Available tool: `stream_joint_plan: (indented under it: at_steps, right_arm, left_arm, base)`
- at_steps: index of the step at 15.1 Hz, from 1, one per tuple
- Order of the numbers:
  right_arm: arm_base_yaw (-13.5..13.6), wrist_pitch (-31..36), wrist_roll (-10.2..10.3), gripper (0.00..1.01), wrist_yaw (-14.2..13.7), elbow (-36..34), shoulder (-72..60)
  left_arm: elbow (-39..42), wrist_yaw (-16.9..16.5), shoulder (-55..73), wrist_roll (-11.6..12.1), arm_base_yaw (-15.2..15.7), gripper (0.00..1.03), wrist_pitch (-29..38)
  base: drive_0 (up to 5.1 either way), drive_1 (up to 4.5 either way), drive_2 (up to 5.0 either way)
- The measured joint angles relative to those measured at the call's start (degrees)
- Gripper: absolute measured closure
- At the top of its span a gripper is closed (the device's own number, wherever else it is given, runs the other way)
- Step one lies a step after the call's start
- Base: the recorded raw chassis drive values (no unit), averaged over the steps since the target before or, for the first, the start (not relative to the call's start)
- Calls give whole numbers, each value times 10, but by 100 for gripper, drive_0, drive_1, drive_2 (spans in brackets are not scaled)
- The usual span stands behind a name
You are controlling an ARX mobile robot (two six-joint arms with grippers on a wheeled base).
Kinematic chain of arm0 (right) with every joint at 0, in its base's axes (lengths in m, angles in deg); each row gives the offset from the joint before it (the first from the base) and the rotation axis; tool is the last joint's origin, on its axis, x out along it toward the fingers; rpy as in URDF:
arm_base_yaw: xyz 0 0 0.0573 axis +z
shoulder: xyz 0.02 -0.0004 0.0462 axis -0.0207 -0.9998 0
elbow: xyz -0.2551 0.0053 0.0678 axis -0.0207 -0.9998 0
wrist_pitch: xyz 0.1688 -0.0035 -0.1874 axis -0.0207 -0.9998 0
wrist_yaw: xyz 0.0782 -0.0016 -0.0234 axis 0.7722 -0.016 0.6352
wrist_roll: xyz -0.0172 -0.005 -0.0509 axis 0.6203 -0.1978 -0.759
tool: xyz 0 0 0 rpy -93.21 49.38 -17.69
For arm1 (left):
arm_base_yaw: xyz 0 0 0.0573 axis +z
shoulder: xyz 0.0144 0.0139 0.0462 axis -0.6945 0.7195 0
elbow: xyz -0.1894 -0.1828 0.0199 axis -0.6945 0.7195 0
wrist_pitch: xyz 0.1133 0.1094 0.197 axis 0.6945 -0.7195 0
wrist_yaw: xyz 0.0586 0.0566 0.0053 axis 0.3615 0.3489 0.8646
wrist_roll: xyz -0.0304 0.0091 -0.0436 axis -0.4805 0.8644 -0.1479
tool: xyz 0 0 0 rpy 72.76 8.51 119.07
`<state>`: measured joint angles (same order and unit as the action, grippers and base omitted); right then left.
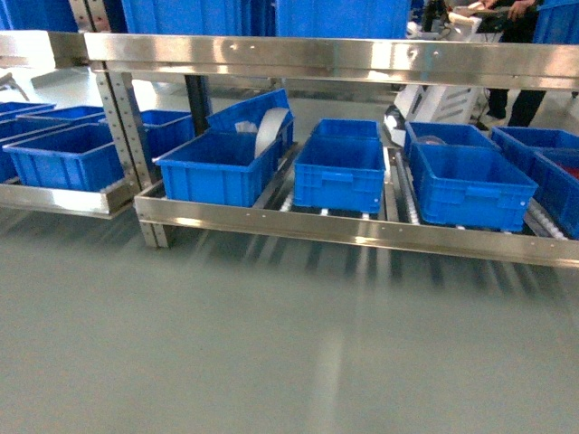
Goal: Sort blue parts and orange caps into right shelf containers
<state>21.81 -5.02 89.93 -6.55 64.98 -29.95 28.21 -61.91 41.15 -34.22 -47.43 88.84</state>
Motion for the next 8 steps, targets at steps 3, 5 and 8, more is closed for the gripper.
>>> stream_joint_plan:
  at_steps: [3,5,8]
  right_arm:
    - [0,0,0,59,0,0,0]
    - [0,0,0,59,0,0,0]
    - [0,0,0,59,0,0,0]
  left_arm:
    - [0,0,0,0,0,58,0]
    - [0,0,0,0,0,58,0]
    - [0,0,0,0,0,58,0]
  base:
    - [-168,-168,-168]
    - [-158,-158,-158]
    - [-158,-158,-158]
